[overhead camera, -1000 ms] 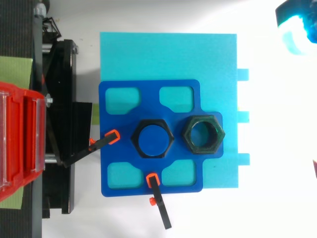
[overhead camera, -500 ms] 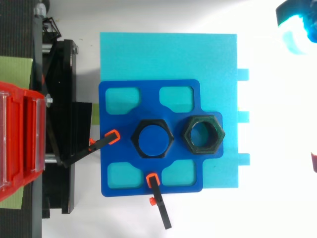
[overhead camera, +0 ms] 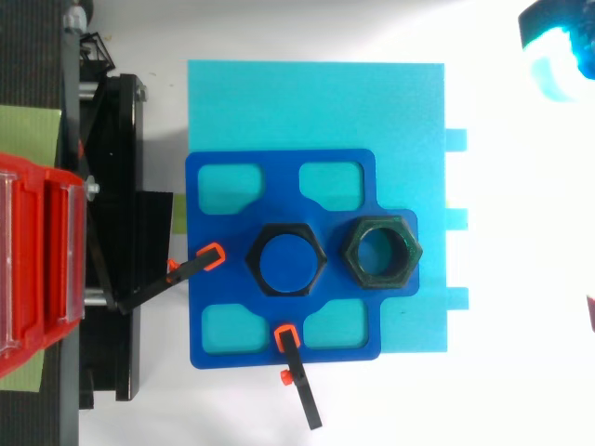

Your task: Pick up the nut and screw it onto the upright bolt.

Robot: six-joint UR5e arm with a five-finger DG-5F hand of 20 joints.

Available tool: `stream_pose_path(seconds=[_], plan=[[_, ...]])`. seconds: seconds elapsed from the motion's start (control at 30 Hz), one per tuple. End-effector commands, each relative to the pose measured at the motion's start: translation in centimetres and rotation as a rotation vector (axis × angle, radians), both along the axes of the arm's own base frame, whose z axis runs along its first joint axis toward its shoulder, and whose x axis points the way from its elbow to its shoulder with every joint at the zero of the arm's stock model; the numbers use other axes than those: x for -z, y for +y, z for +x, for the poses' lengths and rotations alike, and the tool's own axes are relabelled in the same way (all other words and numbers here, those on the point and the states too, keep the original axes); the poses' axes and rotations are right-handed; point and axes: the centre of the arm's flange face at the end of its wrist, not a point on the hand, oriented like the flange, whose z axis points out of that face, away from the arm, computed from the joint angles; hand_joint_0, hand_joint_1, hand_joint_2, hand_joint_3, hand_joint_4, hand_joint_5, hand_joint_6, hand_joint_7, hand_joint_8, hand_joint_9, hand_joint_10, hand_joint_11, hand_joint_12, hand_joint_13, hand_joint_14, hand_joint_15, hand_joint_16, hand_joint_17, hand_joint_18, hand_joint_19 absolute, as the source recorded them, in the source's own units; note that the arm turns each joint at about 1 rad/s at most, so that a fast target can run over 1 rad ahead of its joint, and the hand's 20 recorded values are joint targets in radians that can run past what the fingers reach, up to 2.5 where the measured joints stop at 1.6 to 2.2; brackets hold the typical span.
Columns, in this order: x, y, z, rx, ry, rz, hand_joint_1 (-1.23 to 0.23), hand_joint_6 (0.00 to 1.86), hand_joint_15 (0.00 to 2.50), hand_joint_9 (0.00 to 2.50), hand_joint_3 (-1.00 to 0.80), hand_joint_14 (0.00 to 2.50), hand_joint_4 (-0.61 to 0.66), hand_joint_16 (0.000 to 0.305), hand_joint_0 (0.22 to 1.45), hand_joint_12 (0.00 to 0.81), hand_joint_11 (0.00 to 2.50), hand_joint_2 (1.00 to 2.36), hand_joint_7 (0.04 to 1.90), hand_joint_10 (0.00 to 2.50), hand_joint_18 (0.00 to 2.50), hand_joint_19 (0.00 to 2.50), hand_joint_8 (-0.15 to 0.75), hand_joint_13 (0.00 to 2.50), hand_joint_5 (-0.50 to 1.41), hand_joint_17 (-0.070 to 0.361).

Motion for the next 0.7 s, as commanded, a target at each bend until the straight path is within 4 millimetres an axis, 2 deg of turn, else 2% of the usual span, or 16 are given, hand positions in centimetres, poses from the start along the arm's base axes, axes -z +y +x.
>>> stream_pose_path(seconds=[0.0,0.2,0.33,0.67], plan=[[0.0,0.0,0.0,0.0,0.0,0.0,-0.28,0.5,0.1,0.84,-0.45,0.0,0.25,0.054,0.51,0.384,0.17,1.0,0.87,0.01,0.73,0.26,0.323,0.7,-0.18,0.122],[0.15,0.01,0.04,0.0,0.003,-0.001,-0.34,0.5,0.03,0.79,-0.45,0.0,0.24,0.053,0.51,0.382,0.12,1.0,0.86,0.0,0.56,0.23,0.318,0.57,-0.18,0.119],[0.0,0.0,0.0,0.0,0.0,0.0,-0.38,0.5,0.0,0.67,-0.46,0.0,0.21,0.052,0.5,0.38,0.05,1.0,0.84,0.0,0.48,0.16,0.307,0.49,-0.2,0.117],[0.09,0.01,0.05,0.0,0.001,0.0,-0.41,0.5,0.0,0.61,-0.46,0.0,0.21,0.051,0.49,0.374,0.03,1.0,0.82,0.0,0.42,0.12,0.293,0.44,-0.21,0.115]])
